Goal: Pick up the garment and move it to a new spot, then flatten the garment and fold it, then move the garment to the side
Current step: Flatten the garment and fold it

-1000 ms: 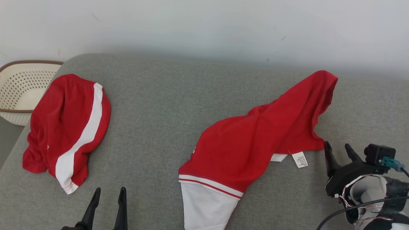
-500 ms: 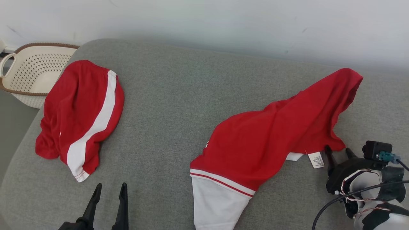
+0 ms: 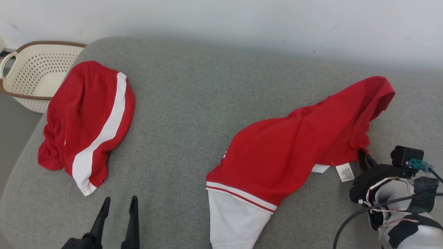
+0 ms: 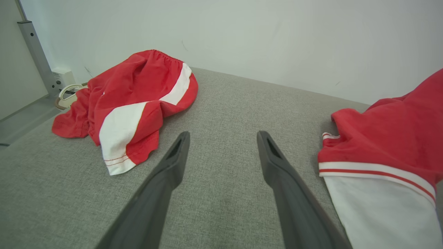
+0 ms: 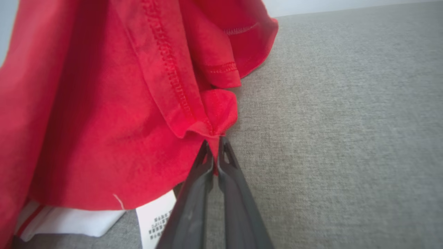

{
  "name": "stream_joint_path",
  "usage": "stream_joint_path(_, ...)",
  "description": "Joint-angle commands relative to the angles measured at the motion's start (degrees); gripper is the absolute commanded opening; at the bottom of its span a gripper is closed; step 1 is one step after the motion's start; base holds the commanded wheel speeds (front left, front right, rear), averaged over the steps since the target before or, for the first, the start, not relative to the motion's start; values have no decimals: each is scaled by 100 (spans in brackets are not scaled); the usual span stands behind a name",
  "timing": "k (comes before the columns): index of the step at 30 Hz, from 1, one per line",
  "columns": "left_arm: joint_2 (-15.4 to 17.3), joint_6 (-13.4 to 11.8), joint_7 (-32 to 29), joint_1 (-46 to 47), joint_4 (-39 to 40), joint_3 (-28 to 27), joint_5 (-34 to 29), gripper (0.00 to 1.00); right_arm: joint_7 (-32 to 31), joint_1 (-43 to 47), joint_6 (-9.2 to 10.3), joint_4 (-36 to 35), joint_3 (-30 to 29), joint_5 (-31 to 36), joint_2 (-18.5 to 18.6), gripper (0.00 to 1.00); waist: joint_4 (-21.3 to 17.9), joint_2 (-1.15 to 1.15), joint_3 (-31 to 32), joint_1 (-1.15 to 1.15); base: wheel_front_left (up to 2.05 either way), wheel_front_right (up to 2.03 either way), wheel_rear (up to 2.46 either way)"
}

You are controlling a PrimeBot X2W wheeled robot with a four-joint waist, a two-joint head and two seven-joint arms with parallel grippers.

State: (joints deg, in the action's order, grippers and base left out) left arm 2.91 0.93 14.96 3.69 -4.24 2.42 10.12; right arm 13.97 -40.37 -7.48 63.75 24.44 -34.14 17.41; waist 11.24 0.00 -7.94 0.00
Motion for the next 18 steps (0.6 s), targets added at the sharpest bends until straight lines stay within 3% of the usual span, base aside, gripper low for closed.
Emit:
stream_joint_path(1, -2, 6, 33, -57, -28, -4, 11, 100, 35, 121, -3, -51, 11, -41, 29, 0, -92, 0, 92, 0, 0, 0, 0)
stream_joint_path(11, -1, -84, 33, -301, 2, 2, 87, 100, -102, 932, -3, -1596, -50, -349, 436, 0, -647, 0, 329, 0, 0, 0, 0)
stream_joint_path(18, 0, -154, 29, -400, 36, 52, 125, 100, -893, 1973, -3, -3262, -835, -332, 837, 0, -904, 0, 348, 0, 0, 0, 0)
